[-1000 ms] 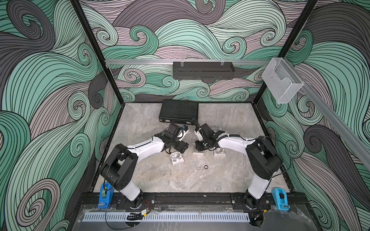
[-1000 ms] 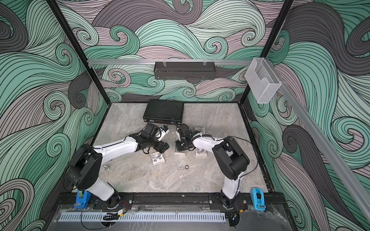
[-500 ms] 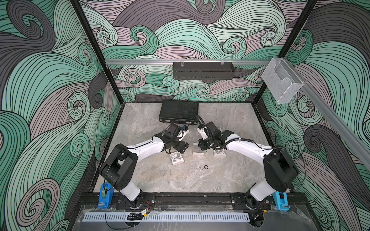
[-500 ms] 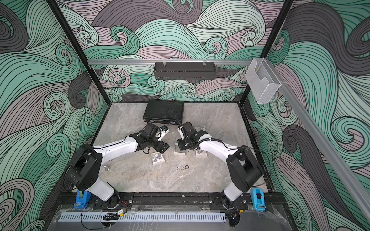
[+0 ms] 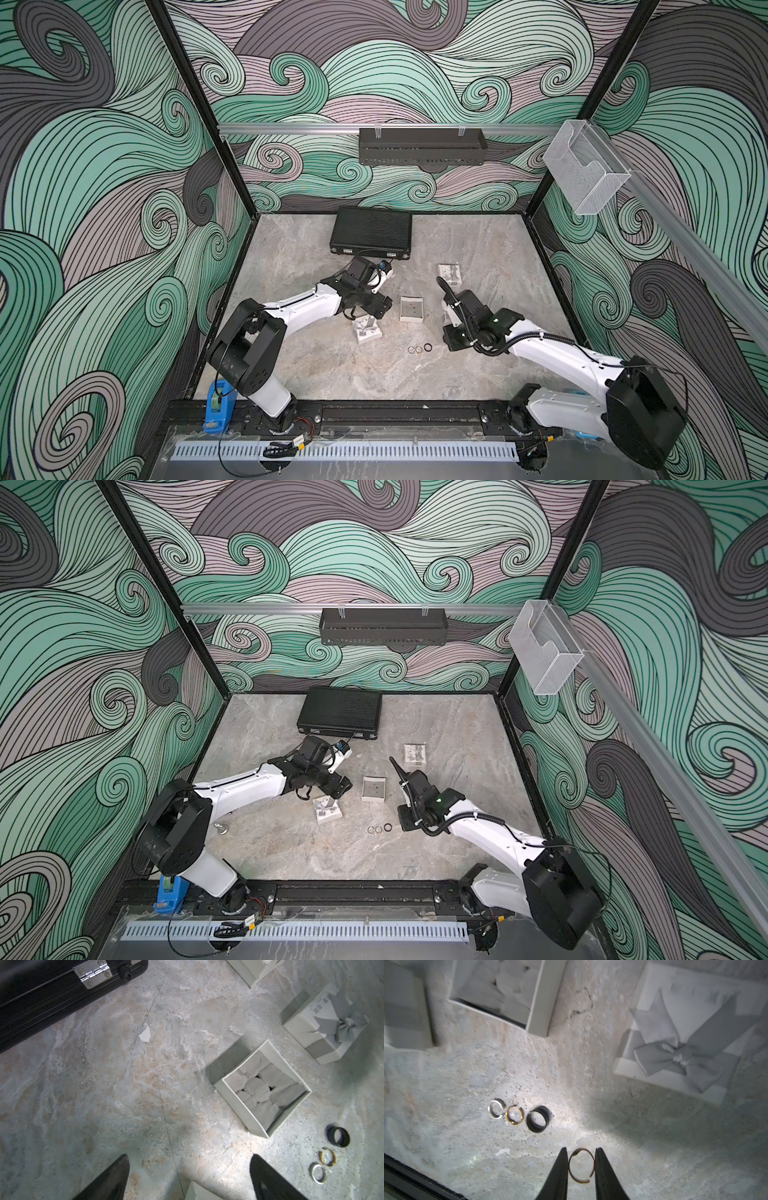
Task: Take the rings out of the lift-off lid box
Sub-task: Take out the ring from the jewelry box, then place the ring at the center of the board.
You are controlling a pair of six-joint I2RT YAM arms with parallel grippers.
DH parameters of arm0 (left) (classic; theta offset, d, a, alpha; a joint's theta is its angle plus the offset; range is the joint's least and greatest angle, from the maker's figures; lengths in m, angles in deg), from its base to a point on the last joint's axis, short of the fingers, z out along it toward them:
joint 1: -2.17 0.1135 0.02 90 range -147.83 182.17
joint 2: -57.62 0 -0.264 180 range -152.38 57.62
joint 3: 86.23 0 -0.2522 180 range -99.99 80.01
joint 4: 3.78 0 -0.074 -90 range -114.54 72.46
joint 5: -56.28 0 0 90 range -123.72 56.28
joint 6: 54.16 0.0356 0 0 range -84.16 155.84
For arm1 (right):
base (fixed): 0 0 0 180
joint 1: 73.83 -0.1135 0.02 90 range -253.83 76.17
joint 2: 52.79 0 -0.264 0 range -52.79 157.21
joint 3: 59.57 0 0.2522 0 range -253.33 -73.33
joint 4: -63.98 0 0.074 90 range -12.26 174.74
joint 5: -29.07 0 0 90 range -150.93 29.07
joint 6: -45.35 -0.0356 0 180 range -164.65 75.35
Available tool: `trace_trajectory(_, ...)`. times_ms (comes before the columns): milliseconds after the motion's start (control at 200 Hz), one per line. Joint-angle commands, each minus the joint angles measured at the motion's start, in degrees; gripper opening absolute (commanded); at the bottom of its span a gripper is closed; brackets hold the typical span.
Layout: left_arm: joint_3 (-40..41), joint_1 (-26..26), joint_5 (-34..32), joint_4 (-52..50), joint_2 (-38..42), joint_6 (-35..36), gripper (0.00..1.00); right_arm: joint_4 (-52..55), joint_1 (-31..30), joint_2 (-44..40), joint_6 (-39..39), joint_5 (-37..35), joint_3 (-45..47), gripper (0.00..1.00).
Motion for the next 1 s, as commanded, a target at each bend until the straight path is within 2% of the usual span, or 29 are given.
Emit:
trace_trajectory(0, -2.00, 0.38, 2.11, -0.58, -0.24, 0.43, 0.92, -3.79, -0.55, 0.23, -3.56, -0.34, 1.14, 0.24)
trace_trajectory(375, -2.25, 0.38, 2.24, -0.84, -0.14, 0.26, 0.92, -11.35, -3.80, 7.40, -6.49, -1.36, 2.44, 0.25)
trace_trajectory(731, -2.26, 0.38, 2.23, -0.78, -0.83, 0.39, 0.92, -10.02, -5.00, 6.21, -6.97, -2.75, 2.15, 0.31)
trace_trajectory(861, -2.57, 0.38, 1.88, -1.31, -1.81, 0.43, 0.92, -4.62, -4.72, 2.16, -5.35, -5.68, -0.04, 0.38)
trace_trajectory(996, -3.52, 0.32, 0.88, -2.72, -3.41, 0.87, 0.91, -0.64, -1.28, -2.93, -2.58, -6.31, -2.47, 0.54)
